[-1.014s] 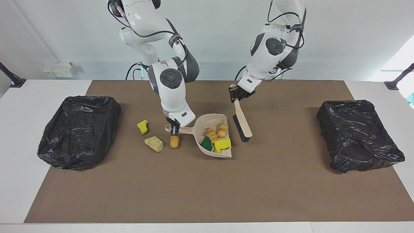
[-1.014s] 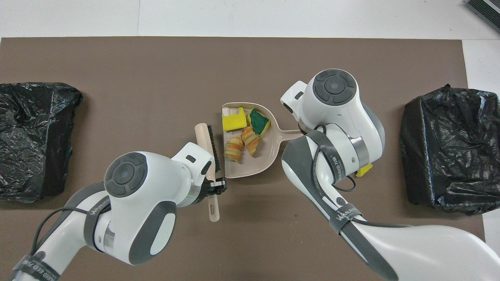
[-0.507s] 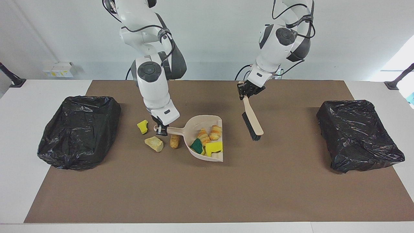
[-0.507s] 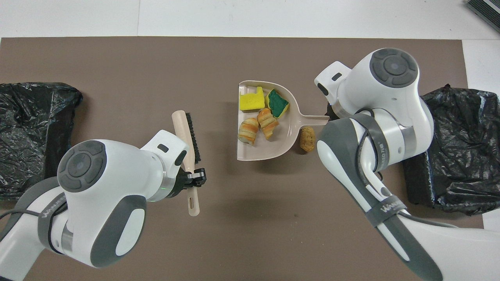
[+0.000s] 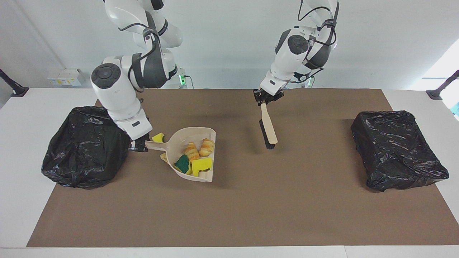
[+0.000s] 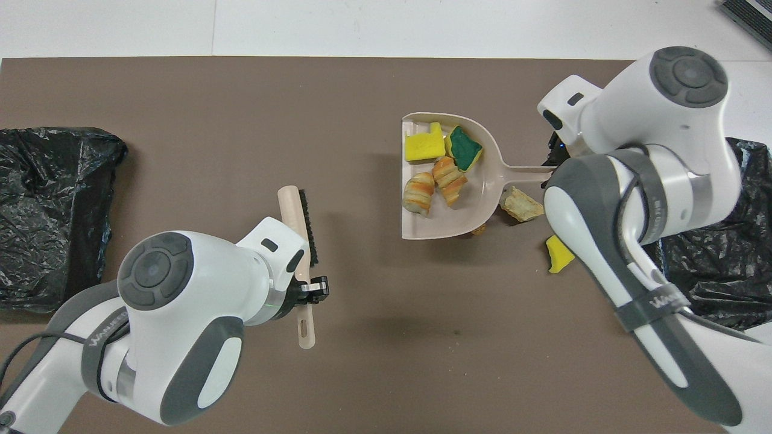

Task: Sweep and dump trash in bin
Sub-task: 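Carry the loaded dustpan with the right gripper over the nearby black bin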

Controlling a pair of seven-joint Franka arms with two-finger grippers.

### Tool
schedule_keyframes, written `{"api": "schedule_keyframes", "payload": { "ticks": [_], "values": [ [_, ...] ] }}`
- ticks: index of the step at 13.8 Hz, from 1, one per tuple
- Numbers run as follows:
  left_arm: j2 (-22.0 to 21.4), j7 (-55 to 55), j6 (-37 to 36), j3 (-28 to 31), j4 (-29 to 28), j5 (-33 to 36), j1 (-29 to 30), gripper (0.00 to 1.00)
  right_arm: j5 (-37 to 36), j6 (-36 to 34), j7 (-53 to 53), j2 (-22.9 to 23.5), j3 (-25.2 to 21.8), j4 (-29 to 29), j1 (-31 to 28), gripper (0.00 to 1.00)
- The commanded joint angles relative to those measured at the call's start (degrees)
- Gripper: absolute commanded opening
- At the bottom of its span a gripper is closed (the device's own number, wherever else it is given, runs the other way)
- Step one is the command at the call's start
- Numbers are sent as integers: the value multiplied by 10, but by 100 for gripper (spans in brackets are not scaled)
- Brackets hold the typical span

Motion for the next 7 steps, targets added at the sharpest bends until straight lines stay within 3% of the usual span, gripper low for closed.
{"api": "schedule_keyframes", "payload": {
  "ticks": [1, 4, 7],
  "values": [
    [-18, -24, 49, 6, -58, 9, -50, 0, 6, -35, -50, -11, 2, 15, -40, 0],
    [-14, -84, 104, 6, -95, 9, -95, 0, -4, -47, -116, -20, 1, 14, -98, 0],
    [-10, -119, 150, 6, -96, 10, -133, 0, -39, -47, -159, -26, 1, 14, -178, 0]
  ]
}}
